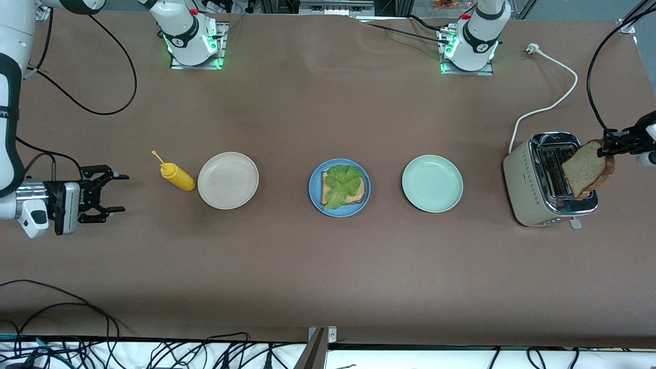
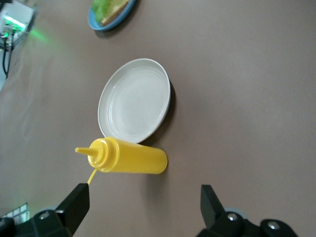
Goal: Make sandwich in blue plate with both arms
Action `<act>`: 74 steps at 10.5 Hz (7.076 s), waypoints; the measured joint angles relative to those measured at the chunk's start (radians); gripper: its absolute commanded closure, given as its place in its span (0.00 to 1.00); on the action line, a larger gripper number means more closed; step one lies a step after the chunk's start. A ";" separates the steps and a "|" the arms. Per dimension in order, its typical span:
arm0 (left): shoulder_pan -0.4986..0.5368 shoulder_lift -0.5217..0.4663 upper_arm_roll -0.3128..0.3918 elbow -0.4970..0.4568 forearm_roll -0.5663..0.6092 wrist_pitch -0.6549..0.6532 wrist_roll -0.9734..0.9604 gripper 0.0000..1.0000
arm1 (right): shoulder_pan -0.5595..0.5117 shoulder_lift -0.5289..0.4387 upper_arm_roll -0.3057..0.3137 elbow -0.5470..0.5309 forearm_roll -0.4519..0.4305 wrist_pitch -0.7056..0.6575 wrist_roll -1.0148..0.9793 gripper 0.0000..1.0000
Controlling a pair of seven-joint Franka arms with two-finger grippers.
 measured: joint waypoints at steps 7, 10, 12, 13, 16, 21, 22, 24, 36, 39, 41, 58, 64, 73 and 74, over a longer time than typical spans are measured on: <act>-0.069 0.023 -0.104 0.015 -0.201 -0.001 -0.122 1.00 | 0.144 -0.096 0.000 0.089 -0.244 -0.034 0.565 0.00; -0.089 0.046 -0.244 0.014 -0.292 0.000 -0.339 1.00 | 0.174 -0.185 0.054 0.060 -0.398 -0.036 0.899 0.00; -0.102 0.076 -0.279 0.011 -0.385 0.016 -0.361 1.00 | 0.177 -0.256 0.118 -0.011 -0.504 -0.010 1.134 0.00; -0.117 0.099 -0.281 0.011 -0.439 0.020 -0.363 1.00 | 0.179 -0.296 0.144 -0.062 -0.546 0.016 1.258 0.00; -0.193 0.178 -0.284 0.010 -0.598 0.099 -0.363 1.00 | 0.173 -0.456 0.164 -0.259 -0.575 0.122 1.502 0.00; -0.351 0.289 -0.288 0.011 -0.833 0.231 -0.374 1.00 | 0.102 -0.713 0.163 -0.350 -0.575 0.058 1.505 0.00; -0.396 0.318 -0.289 0.011 -0.876 0.280 -0.375 1.00 | 0.101 -0.738 0.163 -0.350 -0.575 0.030 1.504 0.00; -0.476 0.381 -0.289 0.011 -0.903 0.383 -0.384 1.00 | 0.101 -0.745 0.162 -0.341 -0.575 -0.008 1.504 0.00; -0.516 0.528 -0.215 0.072 -0.906 0.448 -0.331 0.38 | 0.196 -0.654 0.074 -0.259 -0.575 0.005 1.506 0.00; -0.513 0.533 -0.184 0.076 -0.906 0.448 -0.274 0.32 | 0.197 -0.654 0.074 -0.253 -0.575 0.009 1.507 0.00; -0.513 0.533 -0.171 0.076 -0.906 0.448 -0.268 0.22 | 0.197 -0.654 0.072 -0.251 -0.573 0.024 1.509 0.00; -0.301 0.243 0.033 0.112 -0.216 0.199 -0.133 0.00 | 0.221 -0.640 0.097 -0.230 -0.585 0.079 1.546 0.00; -0.228 0.028 -0.077 0.165 0.024 -0.066 -0.261 0.00 | 0.223 -0.647 0.098 -0.214 -0.585 0.079 1.544 0.00; -0.166 -0.041 -0.139 0.316 0.025 -0.289 -0.372 0.00 | 0.225 -0.647 0.124 -0.214 -0.605 0.089 1.546 0.00; -0.164 -0.048 -0.141 0.316 0.025 -0.290 -0.376 0.00 | 0.224 -0.647 0.123 -0.214 -0.599 0.092 1.546 0.00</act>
